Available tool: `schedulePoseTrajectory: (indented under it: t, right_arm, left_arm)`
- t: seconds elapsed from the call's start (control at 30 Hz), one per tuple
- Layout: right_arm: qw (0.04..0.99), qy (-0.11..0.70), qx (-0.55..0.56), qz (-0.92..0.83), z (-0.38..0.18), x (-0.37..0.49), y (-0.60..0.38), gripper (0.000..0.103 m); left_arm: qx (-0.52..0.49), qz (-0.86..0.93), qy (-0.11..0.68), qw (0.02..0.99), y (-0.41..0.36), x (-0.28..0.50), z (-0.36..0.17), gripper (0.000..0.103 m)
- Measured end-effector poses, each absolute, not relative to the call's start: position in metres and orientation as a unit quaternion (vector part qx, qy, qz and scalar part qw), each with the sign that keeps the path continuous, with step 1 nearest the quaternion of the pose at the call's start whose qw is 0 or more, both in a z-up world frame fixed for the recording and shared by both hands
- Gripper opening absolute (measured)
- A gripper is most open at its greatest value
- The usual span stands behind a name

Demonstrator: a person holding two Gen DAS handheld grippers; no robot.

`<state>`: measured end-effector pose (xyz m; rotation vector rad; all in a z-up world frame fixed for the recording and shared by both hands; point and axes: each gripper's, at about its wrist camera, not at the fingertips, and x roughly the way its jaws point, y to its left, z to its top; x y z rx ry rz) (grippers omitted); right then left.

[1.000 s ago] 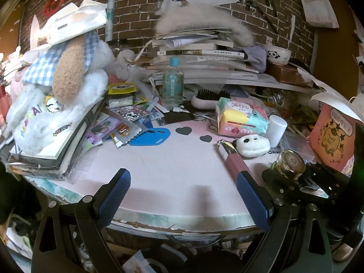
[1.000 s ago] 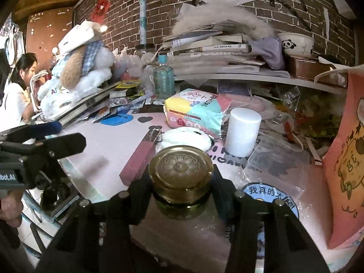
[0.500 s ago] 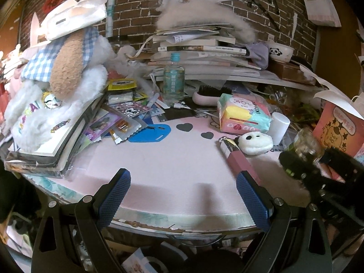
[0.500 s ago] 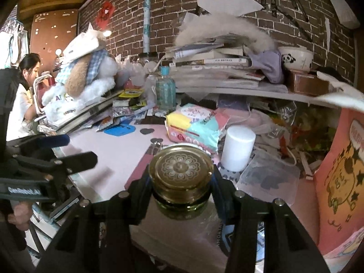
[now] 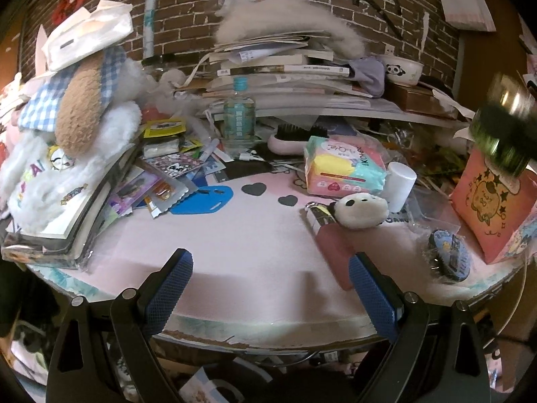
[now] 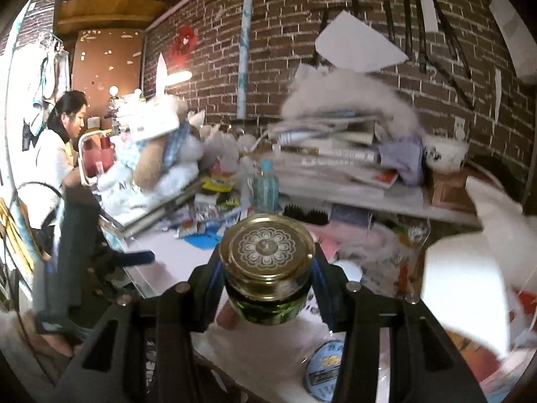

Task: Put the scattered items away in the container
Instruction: 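Lift the green jar and carry it toward the Paddington bag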

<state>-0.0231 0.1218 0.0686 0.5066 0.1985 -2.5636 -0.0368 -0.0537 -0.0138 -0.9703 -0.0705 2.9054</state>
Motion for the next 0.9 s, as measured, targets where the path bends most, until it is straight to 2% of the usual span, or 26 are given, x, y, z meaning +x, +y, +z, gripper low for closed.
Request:
schedulePoseTrajectory:
  t: [0.2, 0.37, 0.9]
  right_arm:
    - [0.269, 0.067, 0.172, -0.945, 0.107, -0.017, 0.14, 0.044]
    - [0.24, 0.062, 0.162, -0.955, 0.136, -0.01, 0.173, 0.044]
    - [0.031, 0.048, 0.227, -0.972, 0.161, -0.039, 0.335, 0.045]
  left_arm:
    - [-0.316, 0.948, -0.021, 0.044, -0.049, -0.036, -0.013, 0.093]
    - [-0.318, 0.947, -0.02, 0.048, -0.045, -0.038, -0.014, 0.093]
    - [-0.318, 0.946, -0.016, 0.059, -0.031, -0.038, -0.013, 0.093]
